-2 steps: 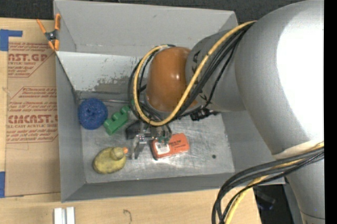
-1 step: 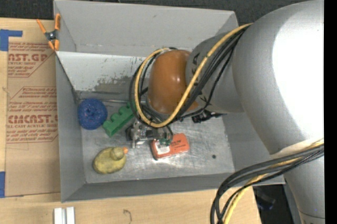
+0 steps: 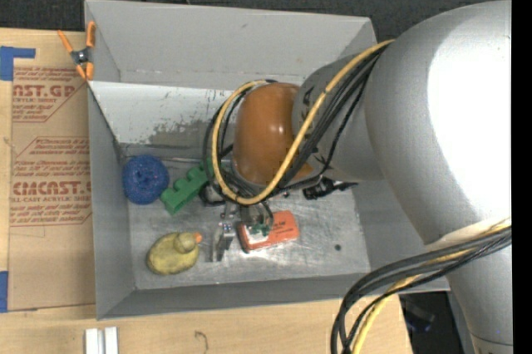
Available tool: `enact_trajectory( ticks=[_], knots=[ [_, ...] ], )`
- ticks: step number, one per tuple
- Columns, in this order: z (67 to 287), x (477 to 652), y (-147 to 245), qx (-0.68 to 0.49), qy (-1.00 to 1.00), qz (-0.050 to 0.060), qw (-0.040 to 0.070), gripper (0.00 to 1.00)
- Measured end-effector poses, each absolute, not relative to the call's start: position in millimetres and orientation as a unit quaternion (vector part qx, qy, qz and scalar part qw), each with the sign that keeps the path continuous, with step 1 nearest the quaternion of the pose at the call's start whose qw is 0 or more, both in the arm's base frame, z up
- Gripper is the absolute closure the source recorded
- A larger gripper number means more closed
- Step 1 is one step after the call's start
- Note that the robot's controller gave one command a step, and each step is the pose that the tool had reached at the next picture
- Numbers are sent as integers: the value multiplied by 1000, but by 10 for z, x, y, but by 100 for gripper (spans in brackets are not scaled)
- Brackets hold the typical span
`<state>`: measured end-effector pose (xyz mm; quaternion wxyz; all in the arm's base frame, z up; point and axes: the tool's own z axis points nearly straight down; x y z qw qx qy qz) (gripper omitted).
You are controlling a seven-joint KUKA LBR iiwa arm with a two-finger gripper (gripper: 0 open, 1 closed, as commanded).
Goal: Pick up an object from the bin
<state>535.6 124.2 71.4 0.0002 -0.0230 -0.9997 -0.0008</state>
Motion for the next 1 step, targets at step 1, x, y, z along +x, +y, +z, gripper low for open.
enact_trajectory(
  ticks=[1],
  knots=[
    [713, 5357, 1242, -23, -1000, -1, 0, 0]
  ],
)
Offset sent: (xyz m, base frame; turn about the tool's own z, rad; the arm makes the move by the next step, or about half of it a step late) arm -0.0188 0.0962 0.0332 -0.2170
